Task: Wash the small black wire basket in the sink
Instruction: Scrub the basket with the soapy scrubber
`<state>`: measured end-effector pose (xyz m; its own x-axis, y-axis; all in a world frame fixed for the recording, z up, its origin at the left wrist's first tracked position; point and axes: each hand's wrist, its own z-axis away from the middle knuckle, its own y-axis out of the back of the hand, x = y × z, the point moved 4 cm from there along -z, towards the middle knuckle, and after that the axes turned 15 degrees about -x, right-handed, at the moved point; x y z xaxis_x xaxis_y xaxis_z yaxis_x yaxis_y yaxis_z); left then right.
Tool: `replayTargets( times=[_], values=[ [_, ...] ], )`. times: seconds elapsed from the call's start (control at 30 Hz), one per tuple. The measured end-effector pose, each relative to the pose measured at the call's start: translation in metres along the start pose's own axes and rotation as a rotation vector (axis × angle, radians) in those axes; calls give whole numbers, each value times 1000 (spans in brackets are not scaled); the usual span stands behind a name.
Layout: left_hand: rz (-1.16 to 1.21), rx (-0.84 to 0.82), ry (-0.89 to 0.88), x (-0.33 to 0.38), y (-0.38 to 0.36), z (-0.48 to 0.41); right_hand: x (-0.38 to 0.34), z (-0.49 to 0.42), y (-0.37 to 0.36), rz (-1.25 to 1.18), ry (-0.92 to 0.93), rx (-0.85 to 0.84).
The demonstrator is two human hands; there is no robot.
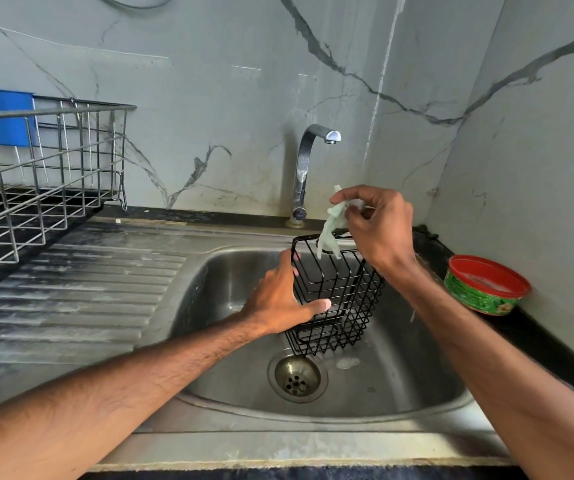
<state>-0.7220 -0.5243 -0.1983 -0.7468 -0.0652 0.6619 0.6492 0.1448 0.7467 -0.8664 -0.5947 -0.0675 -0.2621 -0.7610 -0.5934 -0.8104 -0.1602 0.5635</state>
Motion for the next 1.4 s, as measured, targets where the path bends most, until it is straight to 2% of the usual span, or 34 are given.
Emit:
replayTargets(
  times=[0.17,0.27,0.37,0.5,0.63,0.9,1.23,1.4],
  values=[
    [6,-3,13,0,0,0,7,1,15,-18,-53,46],
    [7,-2,19,-1,0,0,10,3,20,24,-68,15],
    [5,-1,23,0,0,0,15,5,17,46,-128,-64],
    [5,-1,21,1,0,1,19,1,6,115,-191,-249],
    [11,-1,15,1,0,1,21,0,-7,359,-107,-431],
    [-6,10,20,-1,-1,-1,23,4,-7,517,7,-532],
    [-25,9,0,-3,-2,-3,13,5,-9,453,105,-472],
    [-23,9,0,-3,-2,-3,16,-4,11,223,11,-258]
  ],
)
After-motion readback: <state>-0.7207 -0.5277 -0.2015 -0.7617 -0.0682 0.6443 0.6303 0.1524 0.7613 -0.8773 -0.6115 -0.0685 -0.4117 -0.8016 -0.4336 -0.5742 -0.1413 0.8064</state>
